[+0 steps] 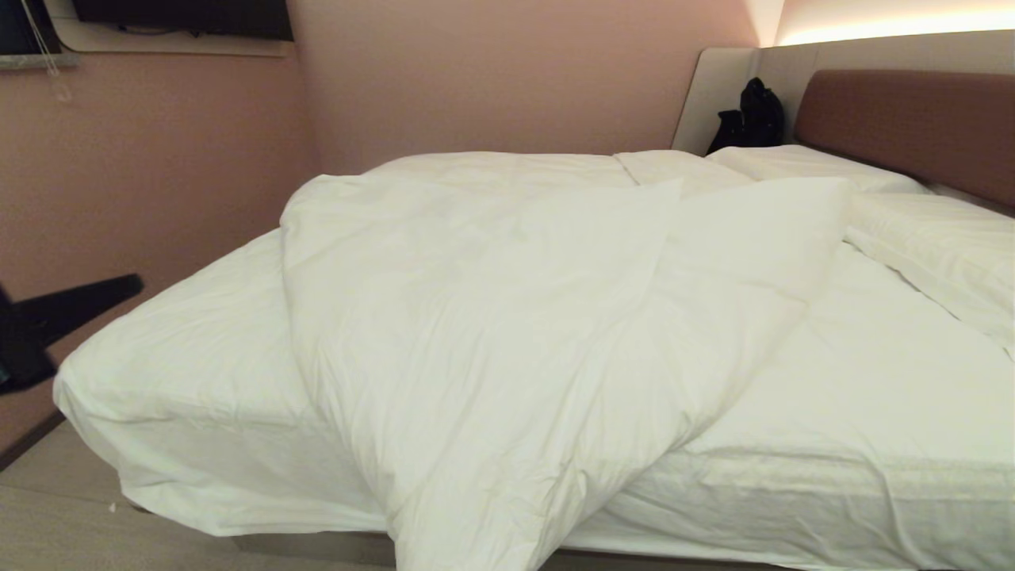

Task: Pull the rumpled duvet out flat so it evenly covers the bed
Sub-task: Hold the folded corner of the quilt

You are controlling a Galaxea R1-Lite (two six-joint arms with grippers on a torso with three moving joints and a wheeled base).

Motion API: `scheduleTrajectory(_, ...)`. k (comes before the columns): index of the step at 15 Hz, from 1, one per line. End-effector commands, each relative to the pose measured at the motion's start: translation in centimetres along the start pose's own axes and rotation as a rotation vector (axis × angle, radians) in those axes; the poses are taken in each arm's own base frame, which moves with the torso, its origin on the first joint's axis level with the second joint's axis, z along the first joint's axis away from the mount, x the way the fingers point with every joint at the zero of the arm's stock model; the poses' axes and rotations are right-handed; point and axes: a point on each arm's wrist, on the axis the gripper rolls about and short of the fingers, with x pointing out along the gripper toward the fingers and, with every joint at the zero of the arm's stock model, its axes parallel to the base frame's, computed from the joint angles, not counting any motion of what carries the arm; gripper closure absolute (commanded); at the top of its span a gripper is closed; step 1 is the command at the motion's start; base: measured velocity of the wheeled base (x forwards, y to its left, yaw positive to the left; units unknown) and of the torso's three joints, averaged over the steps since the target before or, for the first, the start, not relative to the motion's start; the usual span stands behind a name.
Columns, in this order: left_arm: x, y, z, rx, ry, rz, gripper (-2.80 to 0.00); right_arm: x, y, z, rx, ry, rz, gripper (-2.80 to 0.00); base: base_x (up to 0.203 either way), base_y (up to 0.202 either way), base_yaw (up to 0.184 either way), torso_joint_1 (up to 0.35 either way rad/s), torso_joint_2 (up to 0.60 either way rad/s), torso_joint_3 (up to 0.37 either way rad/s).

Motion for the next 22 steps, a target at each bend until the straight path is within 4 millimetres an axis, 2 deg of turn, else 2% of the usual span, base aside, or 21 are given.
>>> scheduleTrajectory(1,7.7,0.9,-0.3,-0.044,0.155,-0.013,0.0,0.0,0.0,0.0,0.0,-0.001,-0.001,0.0,0.0,0.0,0.0,0.0,0.0,0.0)
scheduleTrajectory(4,13.6,-0.9,-0.9,-0.045,0.233,-0.092,0.0,0.0,0.0,0.0,0.0,-0.001,-0.001,0.0,0.0,0.0,0.0,0.0,0.0,0.0)
scheduleTrajectory(8,20.1,-4.6,-3.0,0.001,0.278,-0.128,0.0,0.0,0.0,0.0,0.0,-0.001,-0.001,0.0,0.0,0.0,0.0,0.0,0.0,0.0)
scheduleTrajectory(11,24.5,-7.3,-4.8,0.085,0.272,-0.085,0.0,0.0,0.0,0.0,0.0,-0.001,-0.001,0.0,0.0,0.0,0.0,0.0,0.0,0.0)
scheduleTrajectory(13,26.8,-8.7,-5.6,0.137,0.257,-0.044,0.0,0.0,0.0,0.0,0.0,-0.001,-0.001,0.0,0.0,0.0,0.0,0.0,0.0,0.0)
scheduleTrajectory(19,31.5,-12.4,-7.4,0.325,0.214,0.075,0.0,0.0,0.0,0.0,0.0,-0.001,-0.001,0.0,0.0,0.0,0.0,0.0,0.0,0.0)
scheduleTrajectory(21,32.6,-14.1,-7.6,0.379,0.197,0.066,0.0,0.0,0.0,0.0,0.0,-0.001,-0.001,0.0,0.0,0.0,0.0,0.0,0.0,0.0)
scheduleTrajectory(22,32.9,-15.1,-8.9,0.451,0.222,0.043,0.0,0.0,0.0,0.0,0.0,-0.001,-0.001,0.0,0.0,0.0,0.0,0.0,0.0,0.0)
